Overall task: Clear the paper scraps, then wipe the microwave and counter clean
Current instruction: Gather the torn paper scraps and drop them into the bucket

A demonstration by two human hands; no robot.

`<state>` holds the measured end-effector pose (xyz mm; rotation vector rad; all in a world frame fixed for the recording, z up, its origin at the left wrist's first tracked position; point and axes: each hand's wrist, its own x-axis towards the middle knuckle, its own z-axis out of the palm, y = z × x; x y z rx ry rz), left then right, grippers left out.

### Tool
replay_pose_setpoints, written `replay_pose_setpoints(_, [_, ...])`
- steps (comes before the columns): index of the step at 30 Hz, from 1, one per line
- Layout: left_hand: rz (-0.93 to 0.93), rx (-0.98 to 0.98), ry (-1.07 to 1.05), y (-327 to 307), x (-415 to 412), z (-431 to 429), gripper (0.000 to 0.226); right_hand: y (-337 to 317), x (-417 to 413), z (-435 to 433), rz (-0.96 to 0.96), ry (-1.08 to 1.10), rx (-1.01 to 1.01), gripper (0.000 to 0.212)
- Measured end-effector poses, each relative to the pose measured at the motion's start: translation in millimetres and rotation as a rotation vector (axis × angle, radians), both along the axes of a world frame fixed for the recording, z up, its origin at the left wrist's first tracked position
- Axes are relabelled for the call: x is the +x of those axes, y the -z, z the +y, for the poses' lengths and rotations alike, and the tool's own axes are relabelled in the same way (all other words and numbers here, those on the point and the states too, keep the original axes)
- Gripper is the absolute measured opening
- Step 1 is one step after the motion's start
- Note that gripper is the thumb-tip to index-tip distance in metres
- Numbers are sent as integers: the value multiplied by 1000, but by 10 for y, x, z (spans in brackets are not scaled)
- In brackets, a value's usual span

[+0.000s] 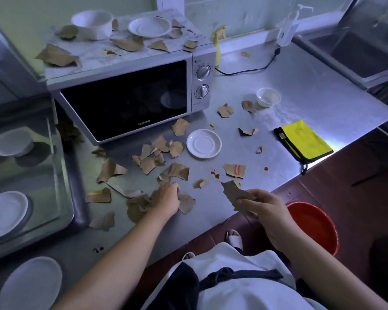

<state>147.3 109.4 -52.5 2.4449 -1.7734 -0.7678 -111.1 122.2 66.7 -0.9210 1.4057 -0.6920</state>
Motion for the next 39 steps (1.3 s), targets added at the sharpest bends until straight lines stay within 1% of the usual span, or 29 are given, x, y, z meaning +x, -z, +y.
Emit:
replay_pose_setpoints(6, [65, -19, -60, 55, 44, 34, 12, -62, 151, -14, 7, -63, -20, 13])
replay_pose_setpoints(8, [116, -22, -93, 72, 52, 63, 10, -62, 148, -13, 10, -72, -25, 13])
replay_pose_setpoints(10, [236, -46, -151, 37, 47, 89, 11, -55, 140, -13, 33, -95, -38, 11])
replay_pose_setpoints(13, [458, -103, -189, -143, 11, 117, 20, -64, 146, -27, 53, -166, -63, 10])
replay_pose_setpoints(14, [539, -120, -192, -242, -11, 133, 18, -68, 156, -29, 50, -193, -69, 10])
replay_pose_setpoints(16, [736, -129, -184, -463, -69, 170, 5, -66, 187, -33, 56, -231, -88, 11])
replay_pose_setpoints(17, [825, -125, -159, -571, -104, 192, 6, -61, 206, -32, 59, -242, -102, 12])
replay_pose_setpoints(19, [959, -91, -91, -762, -180, 230, 19, -51, 243, -34, 57, -269, -140, 11])
replay_pose_setpoints(21, [1050, -67, -25, -882, -236, 246, 29, -58, 263, -52, 76, -311, -189, 11])
replay_pose_setpoints(24, [1069, -59, 62, -1003, -262, 292, 29, -90, 252, -94, 112, -380, -241, 20])
replay_pose_setpoints(27, [1041, -54, 94, -1039, -248, 322, 24, -111, 240, -126, 184, -433, -291, 14])
replay_pose_setpoints(29, [1023, -52, 101, -1050, -233, 331, 22, -134, 252, -139, 215, -440, -322, 16])
replay_pose_setpoints(32, [1049, -65, 99, -1077, -209, 340, 19, -168, 282, -144, 280, -456, -390, 20])
replay_pose_setpoints(35, [1028, -86, 63, -1090, -198, 309, 17, -192, 297, -147, 372, -442, -494, 18])
replay_pose_setpoints(37, [1024, -93, 26, -1088, -215, 280, 21, -217, 282, -151, 318, -427, -518, 26])
replay_pose_setpoints(39, [1045, -106, 13, -1096, -252, 251, 29, -241, 251, -155, 233, -420, -483, 37])
